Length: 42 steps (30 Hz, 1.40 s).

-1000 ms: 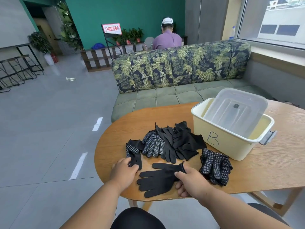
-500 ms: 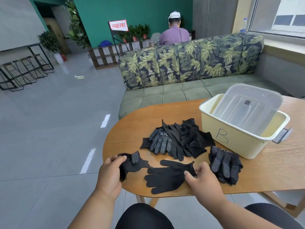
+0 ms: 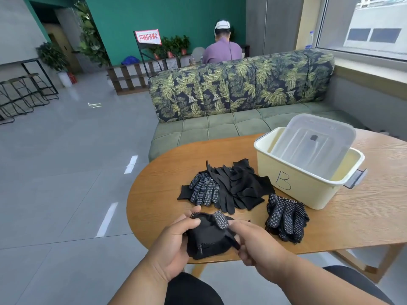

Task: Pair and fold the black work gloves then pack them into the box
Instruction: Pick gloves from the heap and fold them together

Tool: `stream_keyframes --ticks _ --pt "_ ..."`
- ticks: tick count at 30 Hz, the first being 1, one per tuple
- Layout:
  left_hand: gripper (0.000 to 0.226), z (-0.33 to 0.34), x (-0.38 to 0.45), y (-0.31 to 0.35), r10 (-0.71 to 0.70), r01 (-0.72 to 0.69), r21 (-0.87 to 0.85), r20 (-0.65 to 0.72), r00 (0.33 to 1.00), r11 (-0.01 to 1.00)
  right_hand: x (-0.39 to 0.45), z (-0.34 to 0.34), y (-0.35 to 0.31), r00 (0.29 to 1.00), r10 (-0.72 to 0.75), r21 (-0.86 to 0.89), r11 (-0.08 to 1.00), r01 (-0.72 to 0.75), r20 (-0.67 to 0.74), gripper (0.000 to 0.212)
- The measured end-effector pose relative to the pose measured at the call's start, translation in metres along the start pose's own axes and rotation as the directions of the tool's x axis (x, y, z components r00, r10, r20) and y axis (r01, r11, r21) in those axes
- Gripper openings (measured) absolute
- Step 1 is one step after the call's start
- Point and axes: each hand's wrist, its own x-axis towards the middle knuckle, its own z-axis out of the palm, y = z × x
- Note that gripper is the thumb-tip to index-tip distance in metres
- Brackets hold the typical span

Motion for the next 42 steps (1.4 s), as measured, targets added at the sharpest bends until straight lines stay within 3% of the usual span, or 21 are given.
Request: stream_keyframes --ticks 3,6,9,12,15,18,21,26,31,37,42 --pt "0.047 -0.004 -0.002 0.001 -0.010 0.010 0.000 0.022 1.000 1.000 0.006 -0.009 0.005 0.996 0.086 -0.061 0.995 -0.084 0.017 0.031" --pt "0.046 -0.006 -0.004 0.002 -0.022 0.024 -0.035 0.058 0.998 0.999 0.007 -0.011 0.013 0.967 0.193 -0.084 0.980 -0.181 0.165 0.038" --pt "0.044 -0.007 -0.004 0.000 -0.030 0.033 -0.046 0.078 0.997 0.998 0.005 -0.007 0.015 0.946 0.203 -0.043 0.979 -0.199 0.252 0.031" --pt "0.043 -0.010 0.001 -0.005 -0.027 0.029 -0.049 0.051 0.998 0.998 0.008 -0.007 0.014 0.972 0.121 0.066 0.988 -0.136 0.203 0.016" --pt "0.033 -0.012 0.005 -0.008 0.041 -0.033 0.115 -0.068 0.997 0.993 0.011 -0.014 0.004 0.993 -0.002 0.207 0.978 -0.023 0.120 0.006" --pt "0.027 -0.014 0.004 -0.007 0.184 -0.110 0.433 -0.133 0.974 0.895 0.009 -0.020 -0.007 0.986 -0.161 0.020 0.987 0.160 0.040 0.013" --pt "0.025 -0.019 0.005 -0.003 0.272 -0.160 0.621 -0.090 0.958 0.767 0.008 -0.021 -0.015 0.966 -0.257 -0.163 0.954 0.251 -0.013 0.023" --pt "0.021 -0.024 0.015 0.006 0.359 -0.166 0.720 -0.123 0.925 0.673 0.010 -0.016 -0.016 0.977 -0.208 -0.038 0.978 0.207 -0.042 0.016" --pt "0.018 -0.042 0.028 0.004 0.355 -0.040 0.794 -0.225 0.907 0.606 0.014 -0.006 -0.005 0.991 -0.125 0.078 0.989 0.122 0.038 0.005" --pt "0.019 -0.057 0.039 0.016 0.408 -0.032 0.761 -0.312 0.858 0.648 0.029 0.002 0.002 0.987 -0.160 0.014 0.987 0.161 -0.020 0.027" --pt "0.017 -0.069 0.054 0.019 0.440 -0.030 0.715 -0.396 0.806 0.698 0.041 -0.001 0.014 0.984 -0.128 -0.102 0.988 0.116 -0.122 0.025"
